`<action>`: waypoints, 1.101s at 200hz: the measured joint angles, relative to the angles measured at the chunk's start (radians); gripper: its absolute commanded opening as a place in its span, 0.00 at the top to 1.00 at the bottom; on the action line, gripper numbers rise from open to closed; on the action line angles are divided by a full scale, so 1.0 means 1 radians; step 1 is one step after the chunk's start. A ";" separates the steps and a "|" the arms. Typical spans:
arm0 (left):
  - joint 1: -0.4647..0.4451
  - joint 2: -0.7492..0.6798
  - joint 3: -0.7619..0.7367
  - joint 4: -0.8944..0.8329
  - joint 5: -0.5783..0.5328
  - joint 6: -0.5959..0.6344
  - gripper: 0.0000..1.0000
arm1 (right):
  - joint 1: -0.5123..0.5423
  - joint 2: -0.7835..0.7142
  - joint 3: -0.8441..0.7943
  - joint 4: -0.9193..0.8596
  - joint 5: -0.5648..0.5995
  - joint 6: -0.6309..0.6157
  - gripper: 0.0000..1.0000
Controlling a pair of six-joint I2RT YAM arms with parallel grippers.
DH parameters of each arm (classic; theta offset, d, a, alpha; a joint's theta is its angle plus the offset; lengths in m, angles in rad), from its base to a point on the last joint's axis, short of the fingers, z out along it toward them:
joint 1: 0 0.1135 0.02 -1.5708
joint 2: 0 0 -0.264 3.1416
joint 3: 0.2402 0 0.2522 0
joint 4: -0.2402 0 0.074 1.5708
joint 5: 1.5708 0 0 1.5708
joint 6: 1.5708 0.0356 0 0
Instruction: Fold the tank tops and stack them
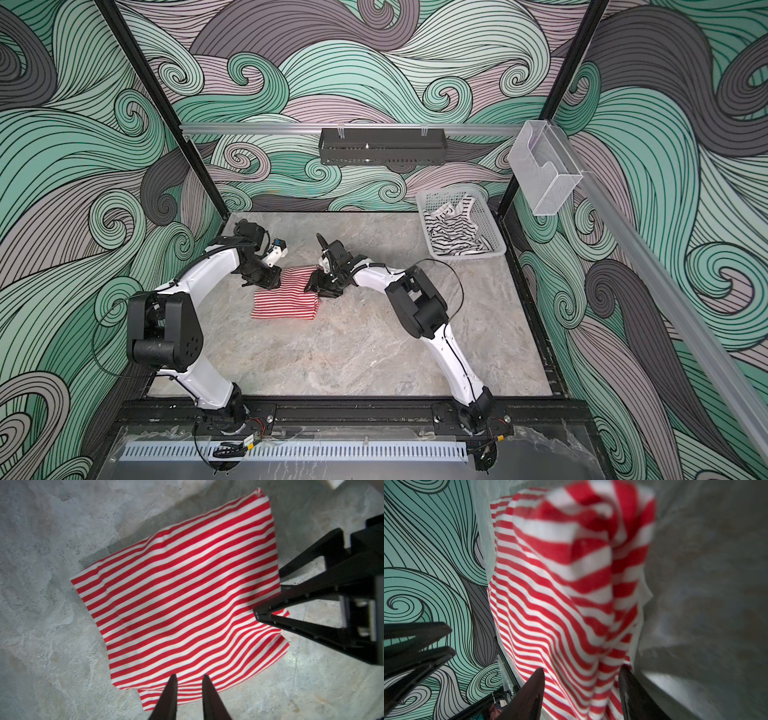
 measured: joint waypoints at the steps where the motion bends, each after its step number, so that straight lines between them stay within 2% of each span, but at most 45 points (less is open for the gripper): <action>1: 0.000 0.001 0.001 0.000 0.001 0.000 0.74 | -0.002 -0.007 -0.013 0.006 0.000 0.002 0.41; 38: -0.054 0.050 0.060 0.008 0.045 0.002 0.73 | -0.124 -0.217 -0.335 0.127 -0.027 0.040 0.40; 67: -0.188 0.116 0.087 0.021 0.036 0.011 0.73 | -0.242 -0.407 -0.516 0.142 -0.026 0.031 0.40; 96: -0.301 0.224 0.134 0.025 0.035 0.011 0.73 | -0.303 -0.555 -0.640 0.134 -0.010 0.006 0.40; 116: -0.337 0.293 0.168 0.025 0.035 0.010 0.73 | -0.323 -0.612 -0.691 0.110 0.003 -0.007 0.40; 161: -0.344 0.386 0.223 0.027 -0.002 0.006 0.74 | -0.328 -0.637 -0.729 0.087 0.014 -0.026 0.39; 220: -0.337 0.348 0.135 0.069 -0.089 0.008 0.74 | -0.328 -0.636 -0.729 0.086 0.014 -0.032 0.39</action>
